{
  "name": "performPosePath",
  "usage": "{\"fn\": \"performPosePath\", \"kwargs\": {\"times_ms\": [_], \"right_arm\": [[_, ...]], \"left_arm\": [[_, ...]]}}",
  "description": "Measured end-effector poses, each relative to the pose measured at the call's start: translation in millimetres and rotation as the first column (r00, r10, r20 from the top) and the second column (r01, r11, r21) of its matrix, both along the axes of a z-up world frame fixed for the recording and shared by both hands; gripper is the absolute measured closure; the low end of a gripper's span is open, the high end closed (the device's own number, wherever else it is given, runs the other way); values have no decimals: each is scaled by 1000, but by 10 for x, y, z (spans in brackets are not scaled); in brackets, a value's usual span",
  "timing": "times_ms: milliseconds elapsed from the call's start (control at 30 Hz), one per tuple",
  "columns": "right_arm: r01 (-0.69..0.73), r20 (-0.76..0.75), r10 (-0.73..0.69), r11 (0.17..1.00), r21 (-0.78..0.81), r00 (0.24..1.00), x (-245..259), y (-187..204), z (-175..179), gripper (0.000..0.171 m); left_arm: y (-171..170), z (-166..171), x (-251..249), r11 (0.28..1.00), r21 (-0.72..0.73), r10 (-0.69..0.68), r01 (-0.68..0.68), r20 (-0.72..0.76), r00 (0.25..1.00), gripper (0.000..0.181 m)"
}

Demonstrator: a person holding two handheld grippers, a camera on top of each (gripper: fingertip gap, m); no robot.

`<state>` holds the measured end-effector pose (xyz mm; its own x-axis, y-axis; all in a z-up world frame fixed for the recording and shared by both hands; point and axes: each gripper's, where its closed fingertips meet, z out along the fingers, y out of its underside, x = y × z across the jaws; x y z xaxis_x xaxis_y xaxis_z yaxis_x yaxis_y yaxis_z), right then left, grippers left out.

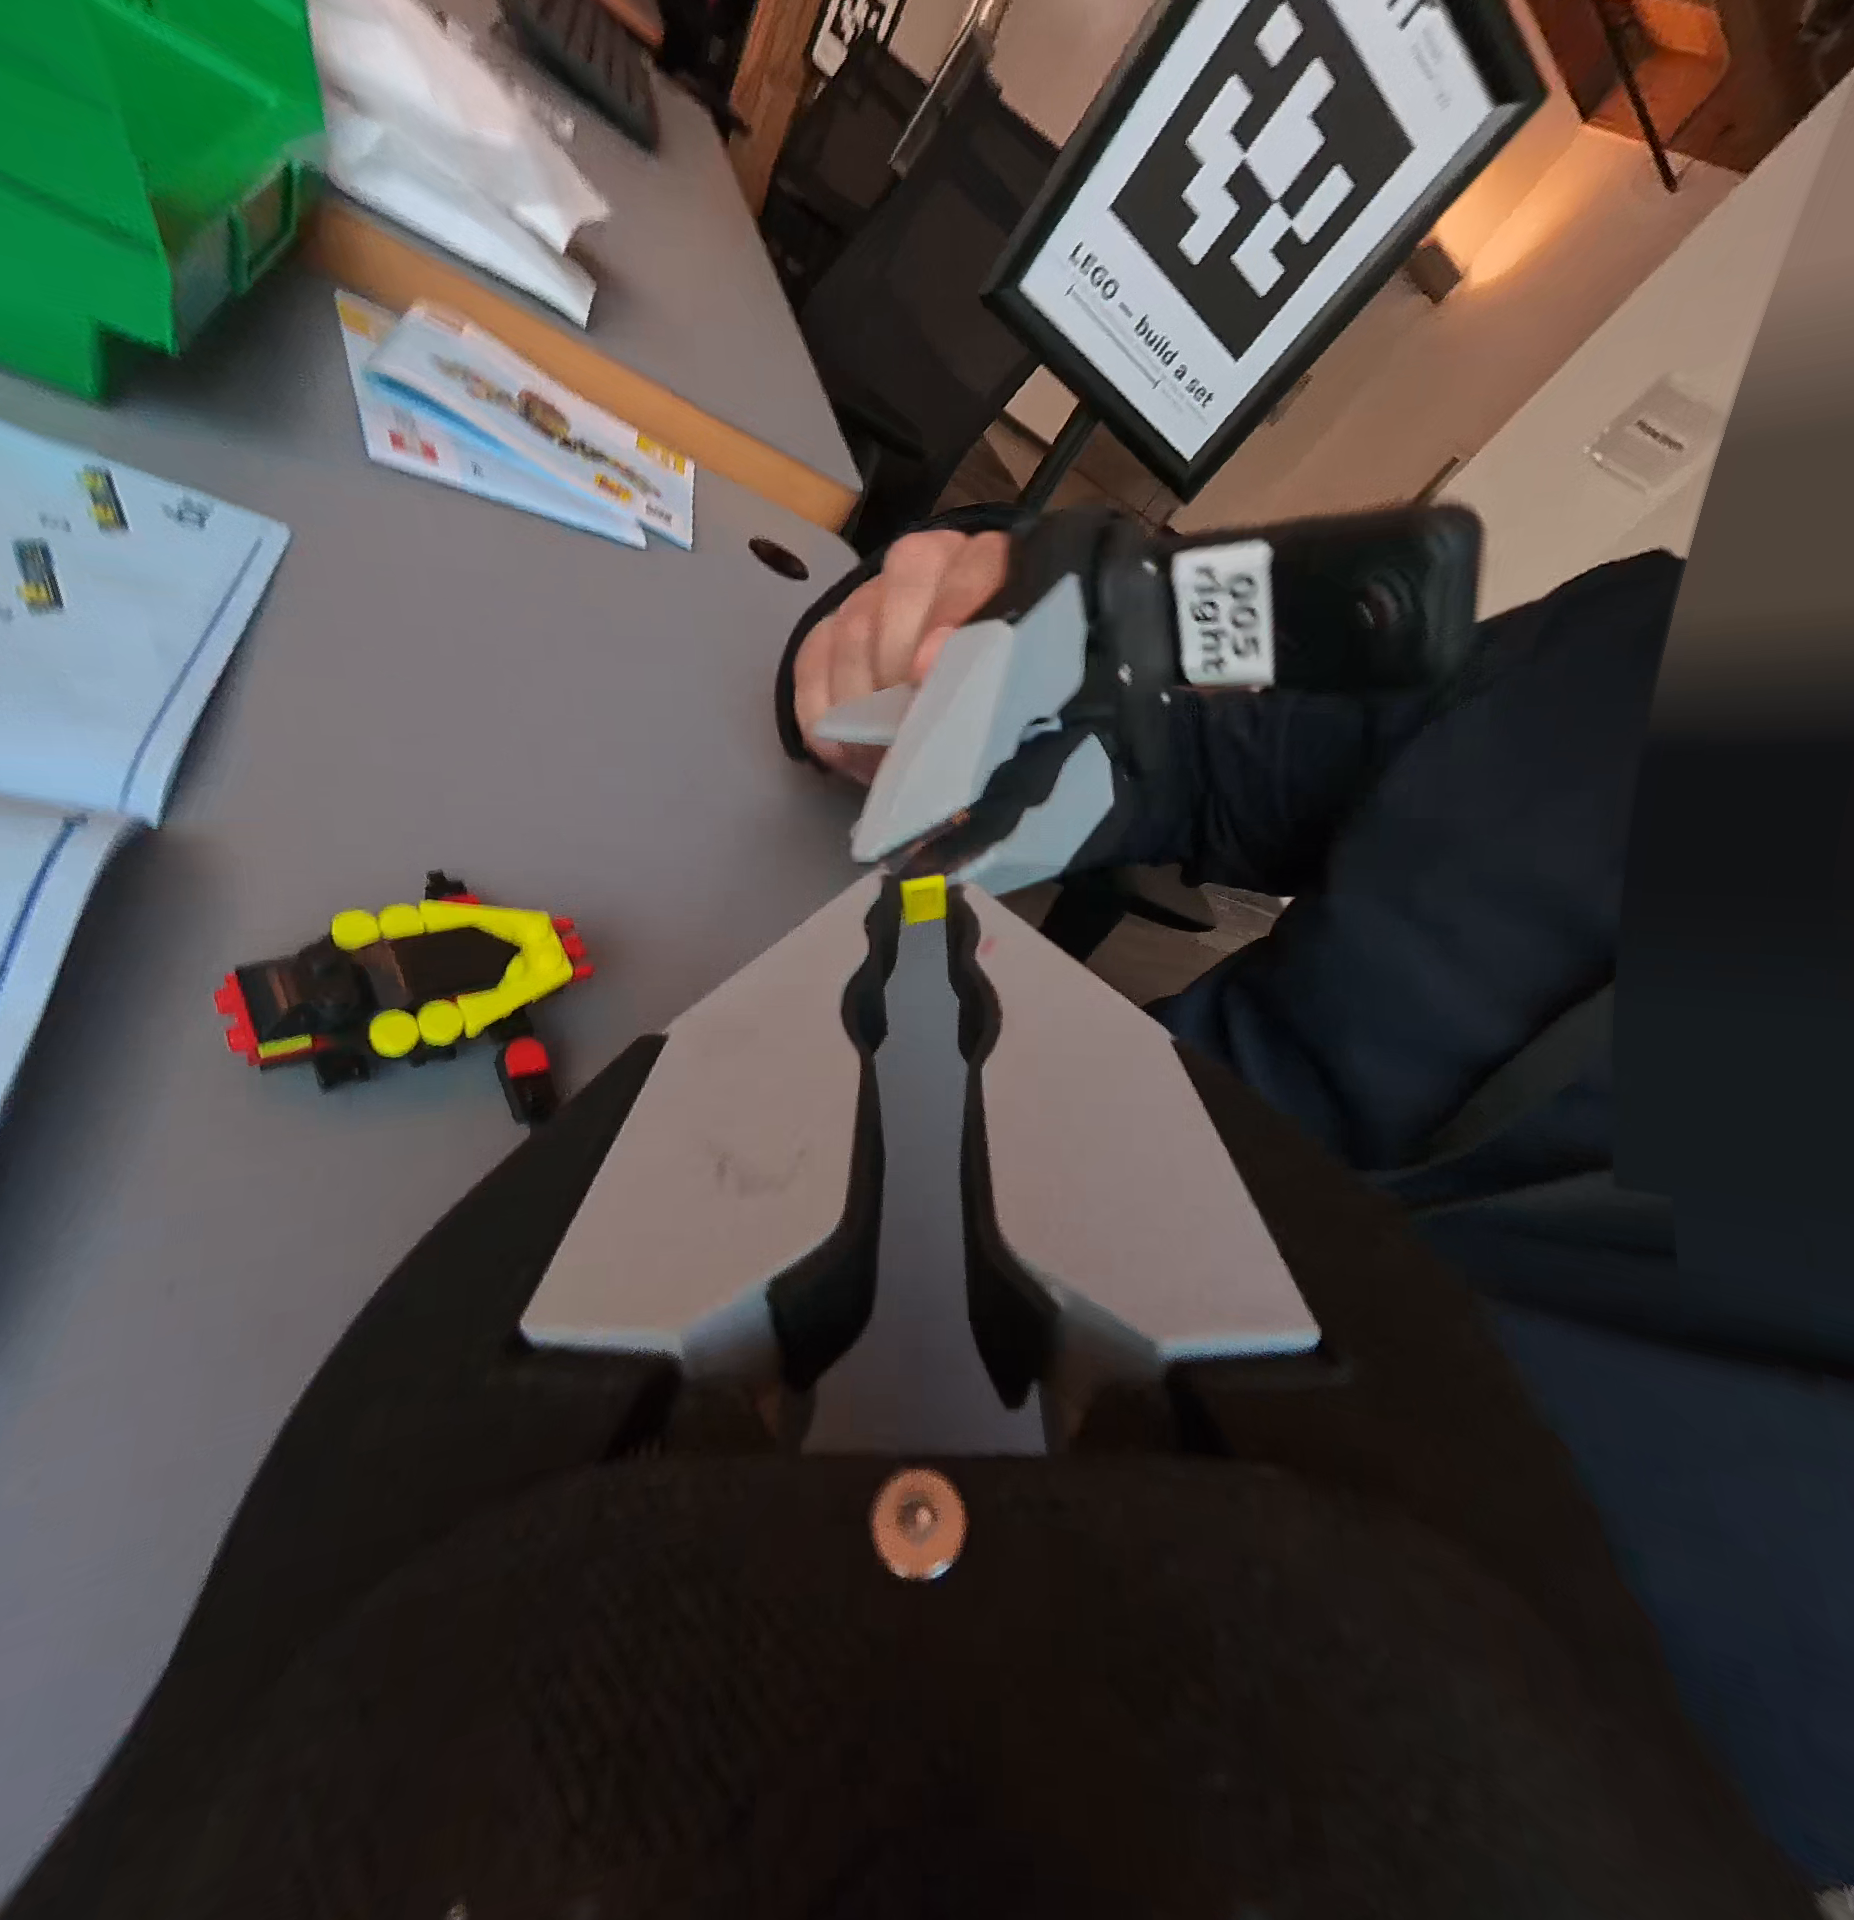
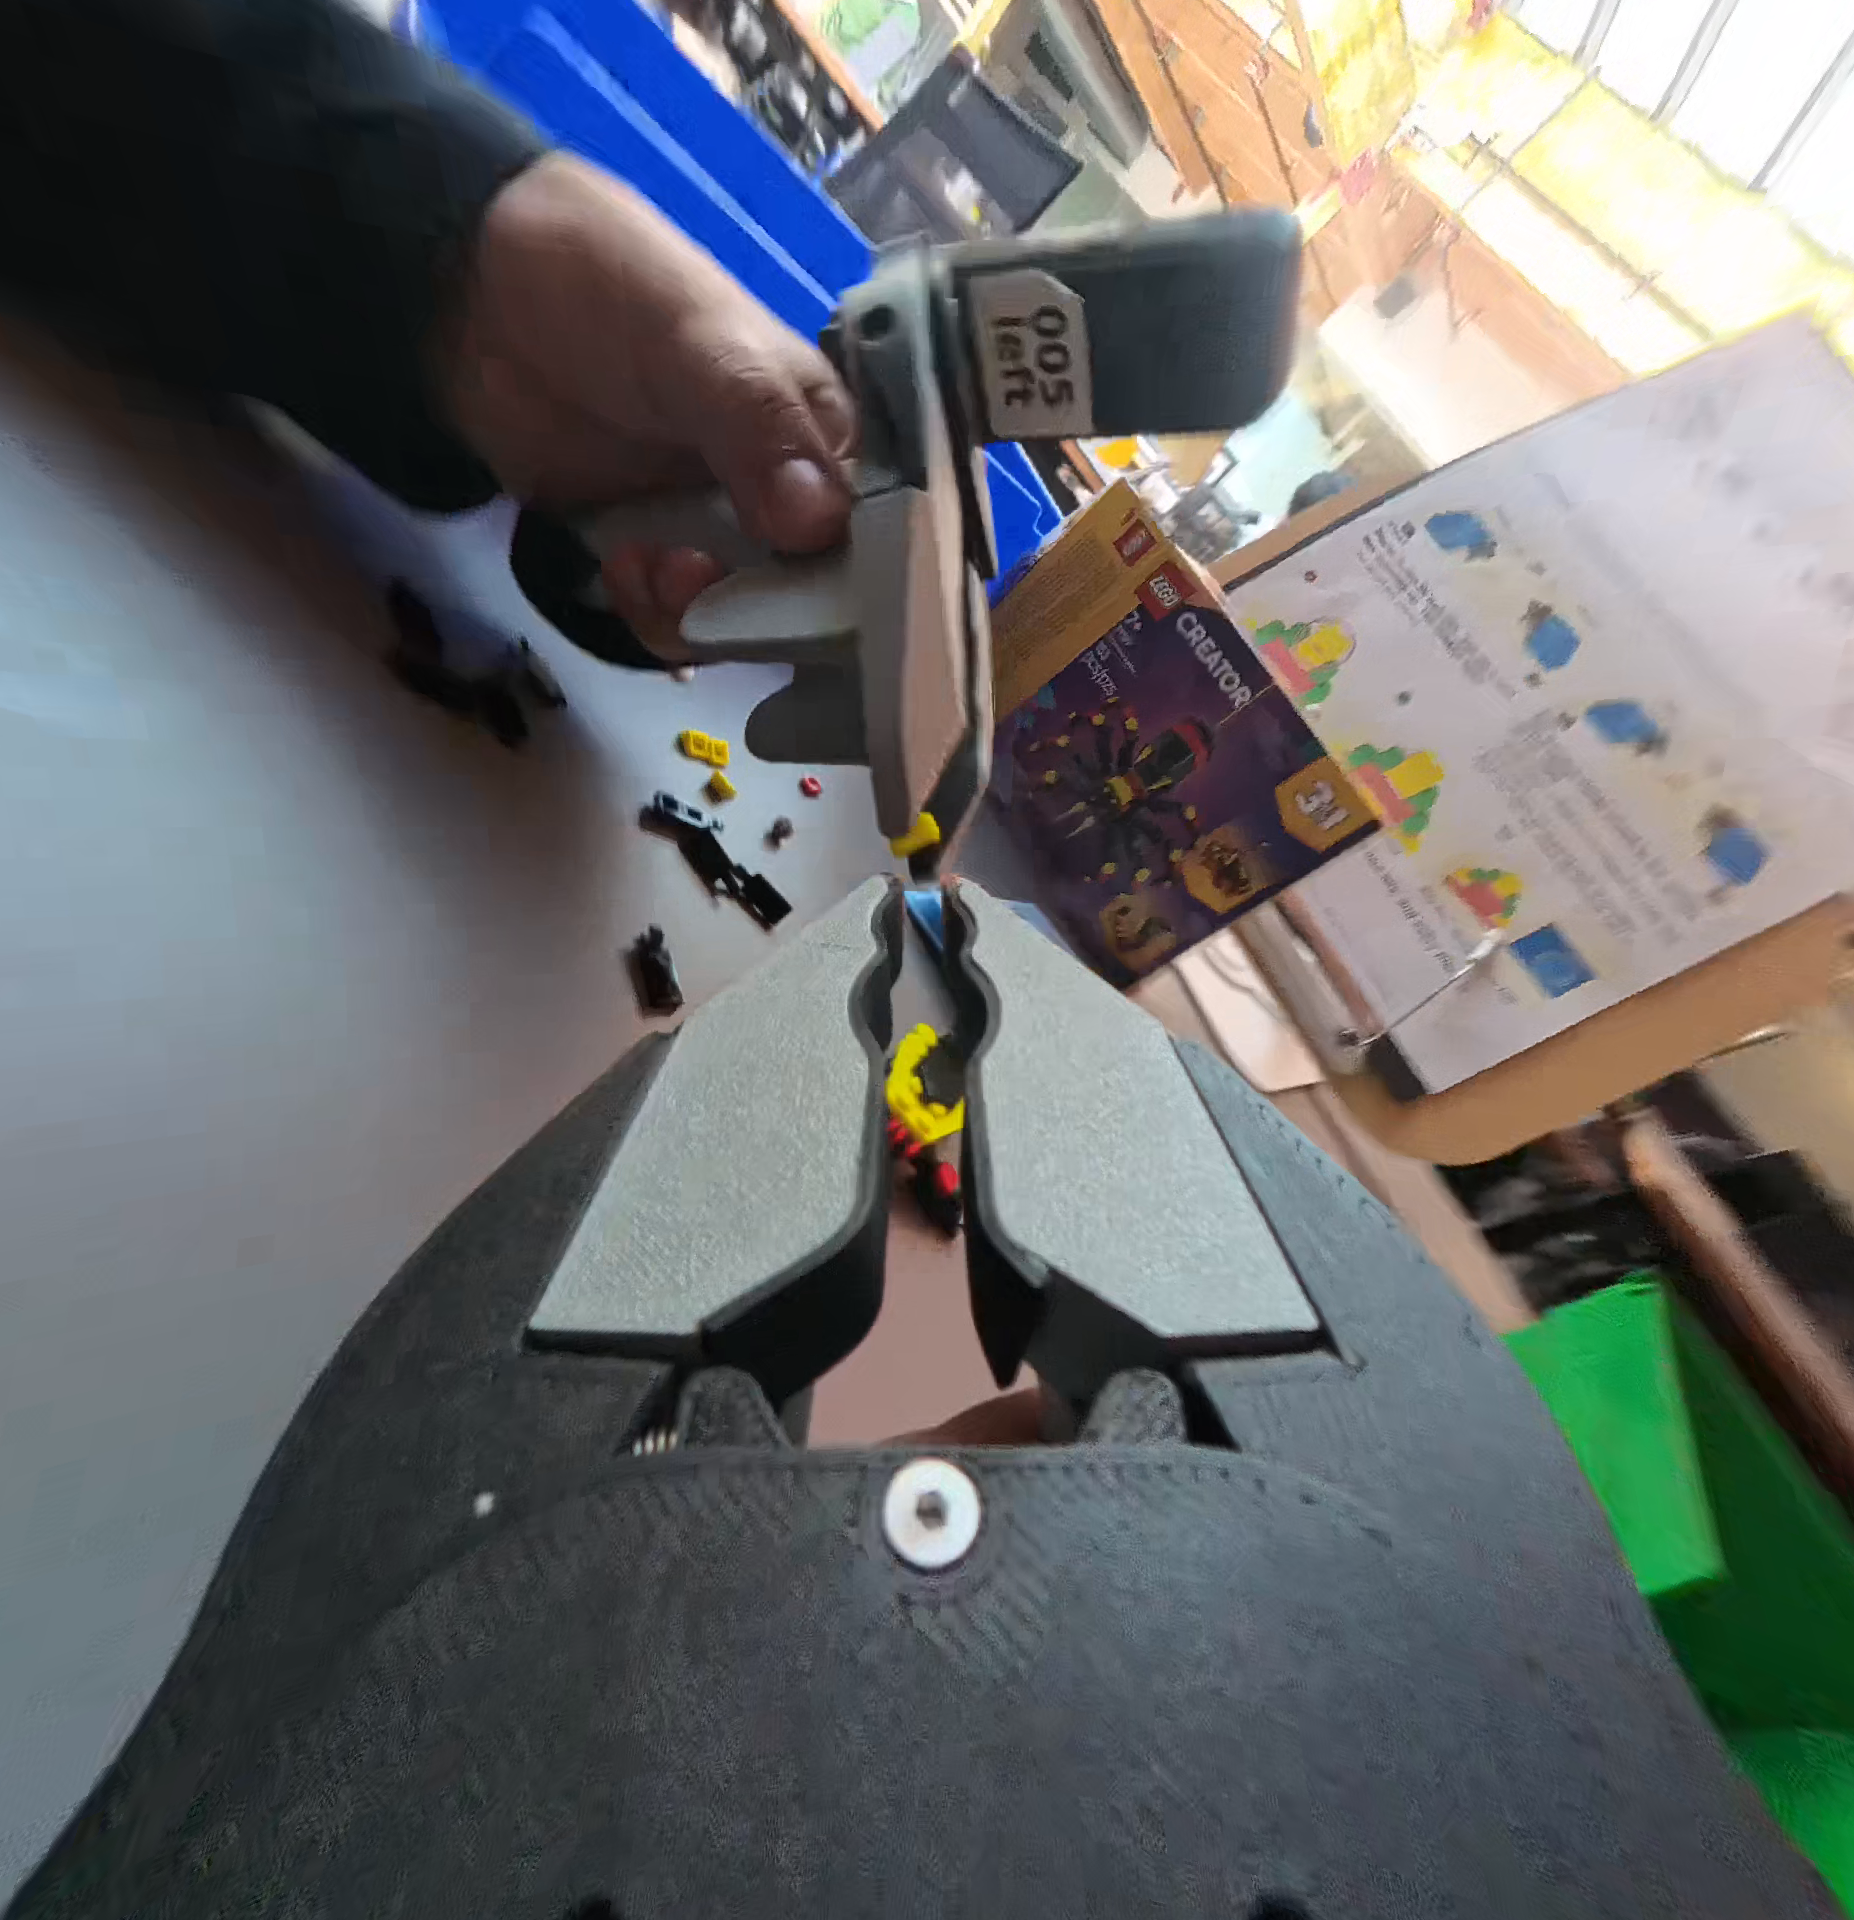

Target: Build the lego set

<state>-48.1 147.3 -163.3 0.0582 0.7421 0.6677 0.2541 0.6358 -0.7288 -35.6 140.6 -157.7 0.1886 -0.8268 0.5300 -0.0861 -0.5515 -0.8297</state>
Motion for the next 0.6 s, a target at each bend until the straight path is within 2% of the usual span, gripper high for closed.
{"fn": "performPosePath", "kwargs": {"times_ms": [67,133,200,233,333,400,467,600], "right_arm": [[-57,-61,44,975,-215,997,61,52,100,166],[-181,-136,135,889,-421,981,112,12,206,167],[-329,-205,257,723,-608,944,143,-126,278,169],[-358,-233,274,638,-682,933,140,-142,299,169],[-381,-274,300,398,-835,914,115,-175,322,168],[-406,-314,329,263,-875,891,119,-227,392,163],[-411,-330,346,192,-891,878,125,-259,439,161],[-364,-288,350,176,-915,892,98,-275,403,159]], "left_arm": [[-31,135,7,990,139,-6,3,18,1000,175],[-95,257,35,947,320,-17,8,25,1000,175],[-158,350,72,865,502,-12,1,19,1000,175],[-163,384,82,816,578,11,-15,11,1000,175],[-177,452,85,655,754,70,-38,-10,998,175],[-172,454,85,594,804,103,-37,-30,994,175],[-179,431,106,573,820,111,-21,-52,992,175],[-162,369,131,532,847,144,2,-93,985,176]]}}
